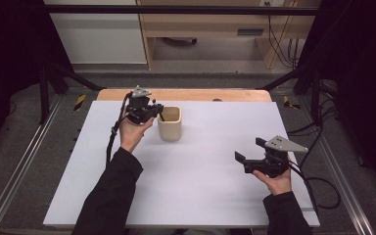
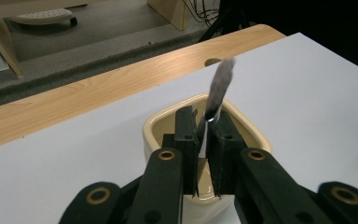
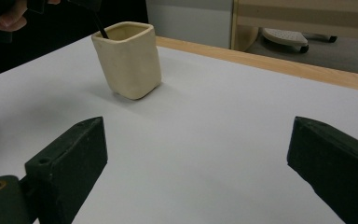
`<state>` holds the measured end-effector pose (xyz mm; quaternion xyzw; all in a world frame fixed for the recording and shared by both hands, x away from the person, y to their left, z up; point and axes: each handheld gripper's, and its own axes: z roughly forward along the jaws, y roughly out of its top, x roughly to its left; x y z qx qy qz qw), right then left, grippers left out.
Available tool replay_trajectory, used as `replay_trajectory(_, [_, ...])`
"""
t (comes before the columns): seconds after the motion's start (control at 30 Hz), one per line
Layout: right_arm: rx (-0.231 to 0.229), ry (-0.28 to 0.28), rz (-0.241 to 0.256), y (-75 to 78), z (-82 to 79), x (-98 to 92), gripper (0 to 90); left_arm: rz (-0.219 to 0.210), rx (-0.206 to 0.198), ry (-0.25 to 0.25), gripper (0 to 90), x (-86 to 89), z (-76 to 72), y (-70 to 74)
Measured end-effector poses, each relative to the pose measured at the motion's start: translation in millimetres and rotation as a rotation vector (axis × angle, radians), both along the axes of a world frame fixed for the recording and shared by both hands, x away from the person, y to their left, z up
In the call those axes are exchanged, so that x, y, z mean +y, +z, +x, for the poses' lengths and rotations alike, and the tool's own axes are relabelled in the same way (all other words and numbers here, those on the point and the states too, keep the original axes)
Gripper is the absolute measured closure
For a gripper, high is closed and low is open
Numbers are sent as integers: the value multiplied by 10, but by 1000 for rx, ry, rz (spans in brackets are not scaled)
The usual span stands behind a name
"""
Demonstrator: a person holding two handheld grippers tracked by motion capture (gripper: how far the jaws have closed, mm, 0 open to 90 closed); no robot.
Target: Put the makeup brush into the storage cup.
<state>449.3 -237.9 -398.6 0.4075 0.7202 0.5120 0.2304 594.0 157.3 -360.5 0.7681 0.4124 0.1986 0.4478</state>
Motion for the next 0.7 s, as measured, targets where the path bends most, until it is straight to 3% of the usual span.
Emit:
replay_trajectory(0.6, [-1, 3, -1, -1, -2, 16, 52, 10, 14, -8, 830, -50, -7, -151])
replay_trajectory(0.7, [-1, 3, -1, -1, -2, 17, 52, 3, 2, -8, 769, -31, -27, -133])
